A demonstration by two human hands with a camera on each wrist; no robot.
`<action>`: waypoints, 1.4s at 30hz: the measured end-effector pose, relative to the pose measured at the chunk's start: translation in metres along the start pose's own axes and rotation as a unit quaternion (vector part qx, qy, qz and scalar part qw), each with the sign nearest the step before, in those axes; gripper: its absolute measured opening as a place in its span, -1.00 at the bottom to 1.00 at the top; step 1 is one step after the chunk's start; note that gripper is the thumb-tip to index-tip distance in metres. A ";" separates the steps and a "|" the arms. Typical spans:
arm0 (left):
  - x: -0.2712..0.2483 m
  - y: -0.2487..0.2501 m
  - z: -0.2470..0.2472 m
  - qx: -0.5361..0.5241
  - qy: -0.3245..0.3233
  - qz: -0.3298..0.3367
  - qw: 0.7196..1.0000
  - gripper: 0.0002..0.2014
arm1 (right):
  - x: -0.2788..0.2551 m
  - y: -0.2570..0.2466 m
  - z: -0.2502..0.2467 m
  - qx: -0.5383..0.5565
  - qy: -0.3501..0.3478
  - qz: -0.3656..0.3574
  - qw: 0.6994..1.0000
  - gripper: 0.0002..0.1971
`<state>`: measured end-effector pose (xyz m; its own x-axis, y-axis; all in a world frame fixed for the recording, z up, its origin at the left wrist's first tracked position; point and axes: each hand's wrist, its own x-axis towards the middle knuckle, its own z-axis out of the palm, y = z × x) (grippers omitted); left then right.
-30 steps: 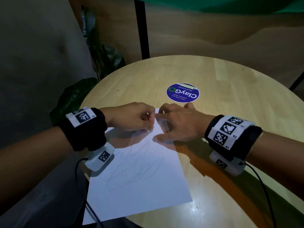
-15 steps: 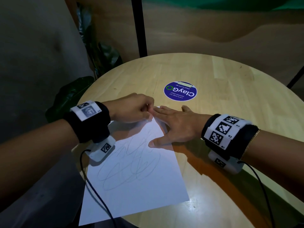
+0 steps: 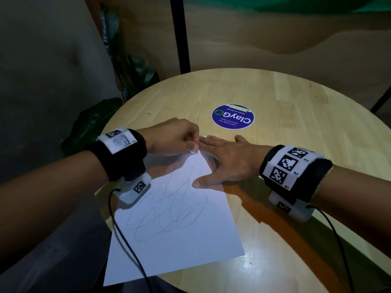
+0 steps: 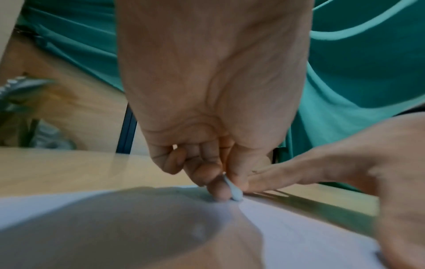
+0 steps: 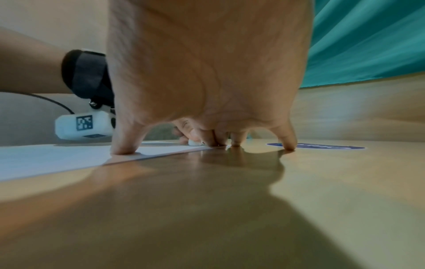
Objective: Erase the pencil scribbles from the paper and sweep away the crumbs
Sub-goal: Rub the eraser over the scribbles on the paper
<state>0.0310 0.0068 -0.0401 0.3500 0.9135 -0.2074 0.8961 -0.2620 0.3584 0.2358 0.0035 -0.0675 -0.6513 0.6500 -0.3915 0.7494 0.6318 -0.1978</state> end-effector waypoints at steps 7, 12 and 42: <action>-0.005 -0.003 0.001 -0.037 -0.034 0.016 0.999 -0.96 | -0.002 0.000 -0.001 0.004 0.004 -0.001 1.000 0.16; -0.011 0.003 0.003 -0.057 -0.075 0.038 0.995 -0.96 | 0.001 0.002 0.001 0.012 0.006 -0.006 1.000 0.15; -0.027 -0.005 -0.005 0.000 -0.082 0.032 0.996 -0.95 | 0.000 0.000 0.000 -0.018 -0.017 0.012 1.000 0.26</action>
<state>0.0161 -0.0148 -0.0321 0.4465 0.8316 -0.3304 0.8703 -0.3179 0.3761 0.2360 0.0034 -0.0669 -0.6281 0.6506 -0.4268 0.7596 0.6316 -0.1549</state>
